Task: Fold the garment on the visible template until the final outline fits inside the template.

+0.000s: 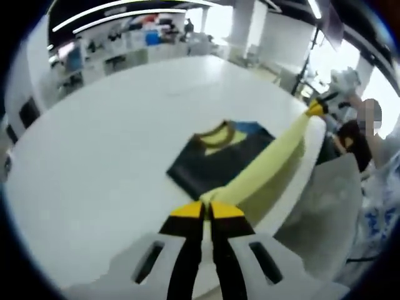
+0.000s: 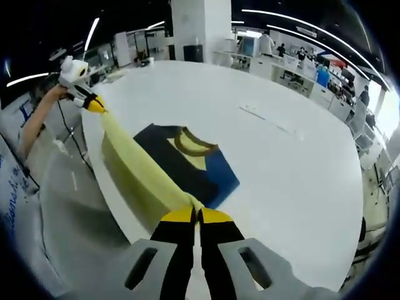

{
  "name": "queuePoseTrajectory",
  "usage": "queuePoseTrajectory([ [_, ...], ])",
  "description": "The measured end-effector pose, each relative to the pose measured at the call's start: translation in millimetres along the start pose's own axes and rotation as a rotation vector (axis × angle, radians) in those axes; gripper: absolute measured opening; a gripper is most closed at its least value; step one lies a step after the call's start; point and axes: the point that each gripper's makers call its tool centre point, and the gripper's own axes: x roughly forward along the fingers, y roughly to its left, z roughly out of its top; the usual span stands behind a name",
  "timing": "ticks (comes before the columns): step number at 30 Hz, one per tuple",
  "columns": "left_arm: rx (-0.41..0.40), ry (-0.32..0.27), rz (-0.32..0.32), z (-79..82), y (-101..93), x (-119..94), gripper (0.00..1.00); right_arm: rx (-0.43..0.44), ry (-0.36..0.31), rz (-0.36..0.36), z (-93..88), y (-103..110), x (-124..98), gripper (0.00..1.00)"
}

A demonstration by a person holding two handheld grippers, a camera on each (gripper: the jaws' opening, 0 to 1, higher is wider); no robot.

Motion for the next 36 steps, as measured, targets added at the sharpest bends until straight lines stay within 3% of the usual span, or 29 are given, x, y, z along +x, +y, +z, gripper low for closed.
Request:
queuePoseTrajectory([
  [13,0.067,0.017,0.061,17.5,28.8,31,0.00,-0.006,-0.006,-0.019,13.9,-23,22,0.03],
  [36,0.048,0.045,0.092,24.1,59.4,82,0.00,0.013,0.040,-0.054,4.3,-56,71,0.03],
])
